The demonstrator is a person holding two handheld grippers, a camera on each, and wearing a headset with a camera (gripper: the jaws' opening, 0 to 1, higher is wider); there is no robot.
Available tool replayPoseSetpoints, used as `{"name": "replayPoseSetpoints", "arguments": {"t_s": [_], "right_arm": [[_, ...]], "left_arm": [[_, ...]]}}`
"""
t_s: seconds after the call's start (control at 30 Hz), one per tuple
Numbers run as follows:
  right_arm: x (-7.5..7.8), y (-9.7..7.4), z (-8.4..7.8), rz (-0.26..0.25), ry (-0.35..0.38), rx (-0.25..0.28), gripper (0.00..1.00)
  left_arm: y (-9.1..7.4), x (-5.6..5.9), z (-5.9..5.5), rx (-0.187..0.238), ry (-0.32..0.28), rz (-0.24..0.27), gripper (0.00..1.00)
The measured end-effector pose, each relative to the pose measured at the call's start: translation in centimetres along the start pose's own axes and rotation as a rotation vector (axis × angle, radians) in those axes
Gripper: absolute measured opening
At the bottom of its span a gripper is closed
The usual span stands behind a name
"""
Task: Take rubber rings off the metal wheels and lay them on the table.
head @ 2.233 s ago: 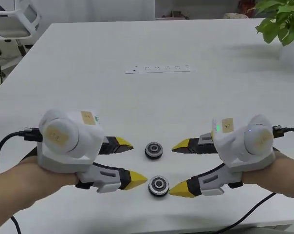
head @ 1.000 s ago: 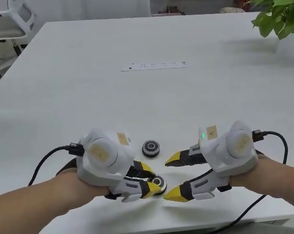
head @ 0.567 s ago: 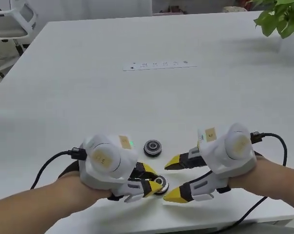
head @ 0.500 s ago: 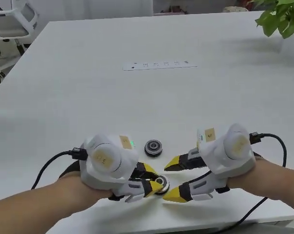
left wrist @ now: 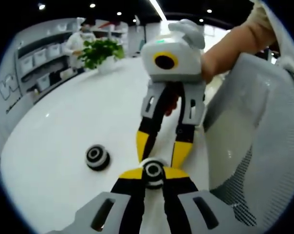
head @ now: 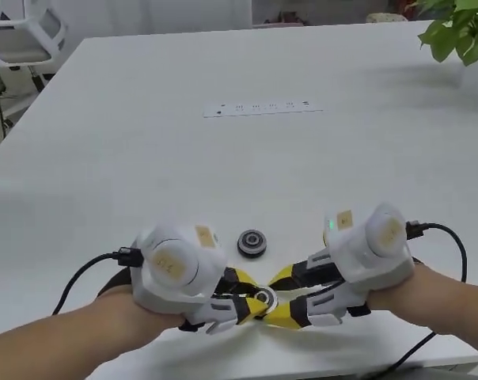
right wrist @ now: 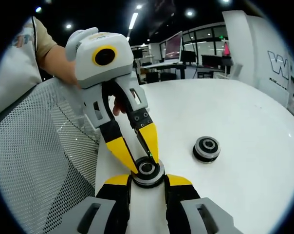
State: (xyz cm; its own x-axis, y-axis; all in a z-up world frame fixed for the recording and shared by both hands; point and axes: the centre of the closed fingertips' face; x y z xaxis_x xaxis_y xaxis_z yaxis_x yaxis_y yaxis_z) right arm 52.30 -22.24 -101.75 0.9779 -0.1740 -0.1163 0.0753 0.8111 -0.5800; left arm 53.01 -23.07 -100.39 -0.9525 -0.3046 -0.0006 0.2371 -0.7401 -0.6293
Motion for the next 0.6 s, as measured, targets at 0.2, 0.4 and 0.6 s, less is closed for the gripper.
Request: {"name": "replayPoseSetpoints", "arguments": {"t_s": [0.2, 0.4, 0.6], "right_arm": [[0.01, -0.36, -0.21, -0.003, 0.003, -0.001, 0.22], [-0.03, -0.75, -0.49, -0.004, 0.009, -0.002, 0.17], [0.07, -0.79, -0.58, -0.001, 0.009, -0.004, 0.15]], "left_arm": [[-0.07, -0.01, 0.0, 0.005, 0.002, 0.004, 0.13], [-0.13, -0.01, 0.02, 0.005, 0.002, 0.011, 0.13], [-0.13, 0.01, 0.02, 0.007, -0.002, 0.014, 0.13]]}}
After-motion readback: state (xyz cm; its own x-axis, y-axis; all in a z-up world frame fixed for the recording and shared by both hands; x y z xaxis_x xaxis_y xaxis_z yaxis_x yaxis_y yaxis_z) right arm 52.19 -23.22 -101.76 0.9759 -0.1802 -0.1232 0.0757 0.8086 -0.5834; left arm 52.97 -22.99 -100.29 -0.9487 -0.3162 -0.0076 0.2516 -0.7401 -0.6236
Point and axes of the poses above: the centre of the closed fingertips' face, and the gripper's own axes: y roughly forward along the fingers, x roughly to its right, z roughly out of its top, and after that the axes turned 2 degrees about -z, right-handed
